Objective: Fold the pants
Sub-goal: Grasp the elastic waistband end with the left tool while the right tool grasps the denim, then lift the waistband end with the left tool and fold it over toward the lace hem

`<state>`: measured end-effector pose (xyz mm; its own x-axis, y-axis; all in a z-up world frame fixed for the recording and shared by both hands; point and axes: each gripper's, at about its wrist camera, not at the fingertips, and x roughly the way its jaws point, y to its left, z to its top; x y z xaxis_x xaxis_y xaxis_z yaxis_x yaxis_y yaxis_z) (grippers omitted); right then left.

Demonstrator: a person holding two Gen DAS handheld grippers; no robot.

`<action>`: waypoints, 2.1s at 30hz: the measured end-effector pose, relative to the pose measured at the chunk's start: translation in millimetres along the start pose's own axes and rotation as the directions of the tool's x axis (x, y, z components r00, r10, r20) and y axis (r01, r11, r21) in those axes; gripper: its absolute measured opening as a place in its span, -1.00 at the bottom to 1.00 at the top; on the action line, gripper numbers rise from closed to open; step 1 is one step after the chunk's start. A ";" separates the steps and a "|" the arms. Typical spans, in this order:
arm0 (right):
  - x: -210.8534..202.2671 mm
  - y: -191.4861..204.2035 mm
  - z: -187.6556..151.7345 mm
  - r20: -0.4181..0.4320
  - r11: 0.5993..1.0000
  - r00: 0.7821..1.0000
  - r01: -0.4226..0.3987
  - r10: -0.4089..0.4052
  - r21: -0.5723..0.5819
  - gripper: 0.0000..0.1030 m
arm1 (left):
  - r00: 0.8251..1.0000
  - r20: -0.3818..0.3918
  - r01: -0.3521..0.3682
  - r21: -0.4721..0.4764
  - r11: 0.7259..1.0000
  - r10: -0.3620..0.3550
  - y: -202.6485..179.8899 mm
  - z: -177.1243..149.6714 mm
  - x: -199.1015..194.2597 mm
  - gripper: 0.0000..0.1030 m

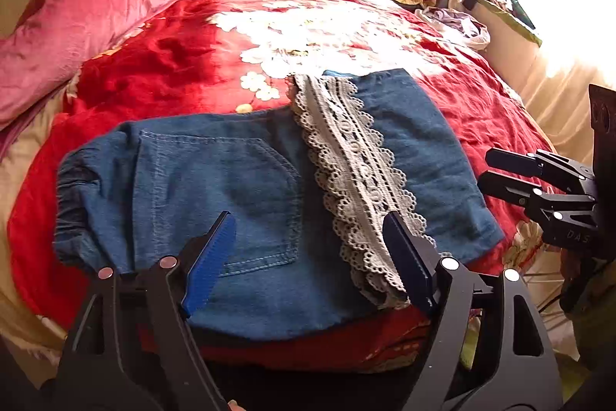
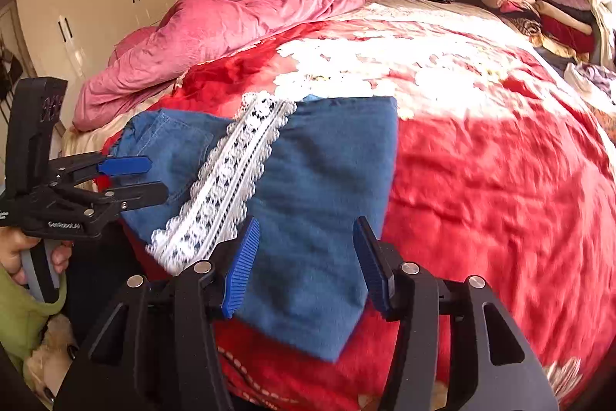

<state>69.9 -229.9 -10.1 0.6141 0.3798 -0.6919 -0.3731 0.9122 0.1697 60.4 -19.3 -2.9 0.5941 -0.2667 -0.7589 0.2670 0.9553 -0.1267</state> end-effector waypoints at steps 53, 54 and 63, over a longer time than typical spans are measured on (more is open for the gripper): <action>57.6 129.4 126.8 -0.035 0.959 0.983 -0.186 0.182 -0.213 0.81 | 0.985 0.040 -0.143 -0.329 0.934 0.165 151.7 -40.0 -71.6 0.81; 61.7 132.0 128.0 -0.043 0.958 0.982 -0.190 0.185 -0.214 0.81 | 0.986 0.036 -0.141 -0.329 0.934 0.161 152.3 -41.4 -69.9 0.81; 92.8 158.9 133.4 -0.112 0.939 0.975 -0.217 0.193 -0.268 0.81 | 0.999 0.029 -0.024 -0.347 0.937 0.036 142.7 -48.1 -50.3 0.81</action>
<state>160.5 -29.2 46.2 0.4488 0.5294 -0.7199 -0.6697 0.7327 0.1213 32.1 136.6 -13.6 0.6248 -0.2359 -0.7443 -0.0273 0.9461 -0.3227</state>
